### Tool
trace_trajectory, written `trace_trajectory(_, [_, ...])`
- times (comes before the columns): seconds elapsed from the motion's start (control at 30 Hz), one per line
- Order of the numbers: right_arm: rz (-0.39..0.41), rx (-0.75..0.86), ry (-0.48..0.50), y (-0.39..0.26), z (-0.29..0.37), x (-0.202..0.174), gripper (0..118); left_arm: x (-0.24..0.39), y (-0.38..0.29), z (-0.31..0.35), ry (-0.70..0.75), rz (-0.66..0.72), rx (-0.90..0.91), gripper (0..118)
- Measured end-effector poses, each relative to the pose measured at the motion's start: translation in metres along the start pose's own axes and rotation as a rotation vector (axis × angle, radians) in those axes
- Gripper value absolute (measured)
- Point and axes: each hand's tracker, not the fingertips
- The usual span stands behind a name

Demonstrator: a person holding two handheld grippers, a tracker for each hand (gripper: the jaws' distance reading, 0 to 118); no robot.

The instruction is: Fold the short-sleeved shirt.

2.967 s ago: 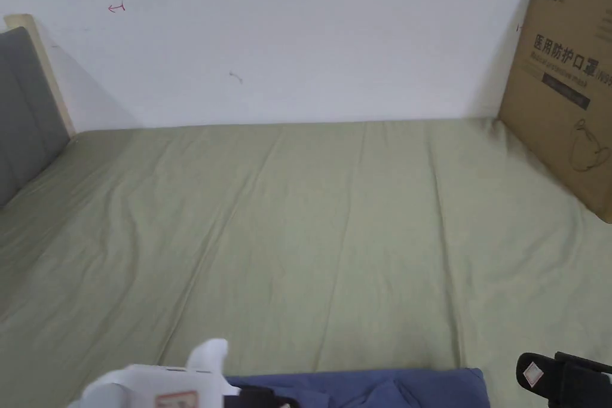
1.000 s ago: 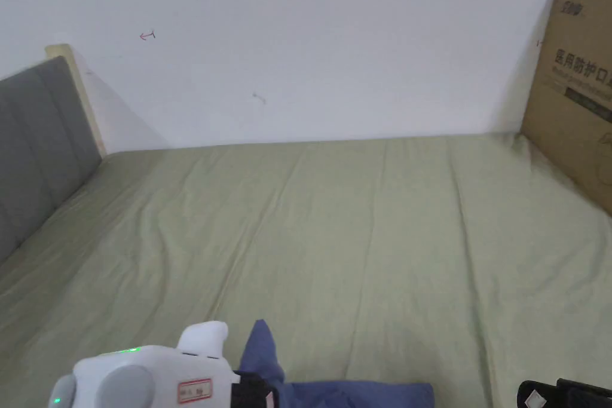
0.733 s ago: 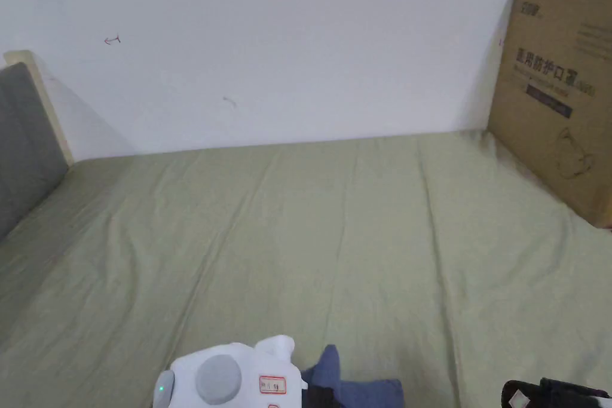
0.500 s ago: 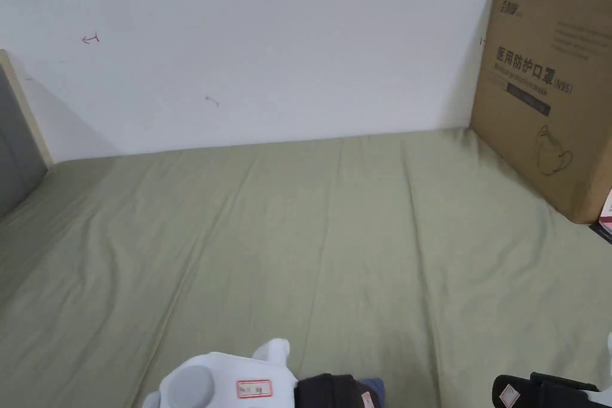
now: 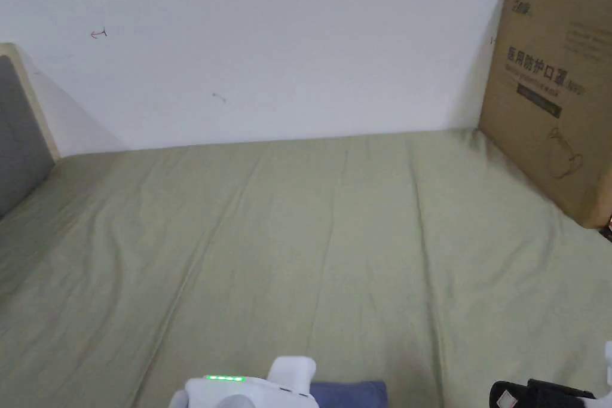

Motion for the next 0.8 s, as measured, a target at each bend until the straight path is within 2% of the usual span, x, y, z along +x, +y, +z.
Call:
trace_trajectory(0.13, [0.013, -0.001, -0.007, 0.002, 0.000, 0.000, 0, 0.009, -0.005, -0.047, 0.067, -0.054, -0.080, 0])
trace_trajectory(0.2, [0.015, -0.006, -0.006, 0.003, 0.000, -0.001, 0, 0.007, -0.006, -0.062, 0.045, -0.024, -0.089, 0])
trace_trajectory(0.37, [0.007, -0.019, -0.001, -0.001, -0.005, -0.002, 0, 0.000, -0.006, -0.061, -0.221, 0.146, -0.061, 0])
trace_trajectory(0.4, [-0.005, -0.022, 0.011, -0.001, -0.006, -0.003, 0, 0.004, -0.006, -0.048, -0.245, 0.158, 0.045, 0])
trace_trajectory(0.47, [-0.016, -0.023, 0.033, -0.002, -0.005, -0.007, 0, 0.014, -0.006, -0.010, -0.182, 0.061, 0.236, 0])
trace_trajectory(0.53, [0.008, -0.008, 0.039, 0.000, -0.002, -0.014, 0, 0.025, -0.003, 0.034, -0.093, -0.027, 0.395, 0])
trace_trajectory(0.73, [0.165, 0.171, -0.001, 0.013, 0.011, -0.055, 0, 0.034, -0.007, 0.145, 0.156, -0.082, 0.776, 0])
trace_trajectory(0.8, [0.258, 0.280, -0.051, 0.012, 0.016, -0.072, 0, 0.034, -0.017, 0.167, 0.276, -0.105, 0.892, 0])
